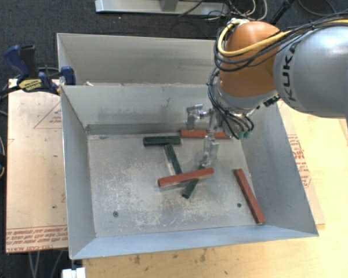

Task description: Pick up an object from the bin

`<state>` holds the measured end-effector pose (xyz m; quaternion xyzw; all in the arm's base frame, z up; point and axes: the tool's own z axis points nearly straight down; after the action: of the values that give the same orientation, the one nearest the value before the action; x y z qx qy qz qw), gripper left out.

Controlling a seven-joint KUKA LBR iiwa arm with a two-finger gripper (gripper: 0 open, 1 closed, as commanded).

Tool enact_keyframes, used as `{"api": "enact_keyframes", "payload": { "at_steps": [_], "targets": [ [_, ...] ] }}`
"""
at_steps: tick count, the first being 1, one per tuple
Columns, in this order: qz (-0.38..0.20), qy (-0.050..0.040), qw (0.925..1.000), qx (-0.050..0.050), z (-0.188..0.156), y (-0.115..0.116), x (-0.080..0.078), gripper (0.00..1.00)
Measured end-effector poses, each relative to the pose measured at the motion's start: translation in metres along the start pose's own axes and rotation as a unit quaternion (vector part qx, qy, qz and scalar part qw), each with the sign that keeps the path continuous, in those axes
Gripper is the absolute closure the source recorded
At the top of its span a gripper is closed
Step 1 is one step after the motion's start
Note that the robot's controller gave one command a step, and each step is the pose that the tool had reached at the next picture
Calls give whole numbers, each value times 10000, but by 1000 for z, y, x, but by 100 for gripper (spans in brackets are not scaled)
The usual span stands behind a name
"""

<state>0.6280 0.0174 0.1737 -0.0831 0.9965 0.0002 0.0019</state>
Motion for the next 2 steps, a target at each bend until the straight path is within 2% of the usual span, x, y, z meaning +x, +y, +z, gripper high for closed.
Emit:
{"api": "enact_keyframes", "payload": {
  "at_steps": [1, 2],
  "targets": [
    [-1684, 12, 9857, -8, 14, 29, 22, 0],
    [-2126, 11, 9771, -8, 17, 26, 30, 0]
  ]
}}
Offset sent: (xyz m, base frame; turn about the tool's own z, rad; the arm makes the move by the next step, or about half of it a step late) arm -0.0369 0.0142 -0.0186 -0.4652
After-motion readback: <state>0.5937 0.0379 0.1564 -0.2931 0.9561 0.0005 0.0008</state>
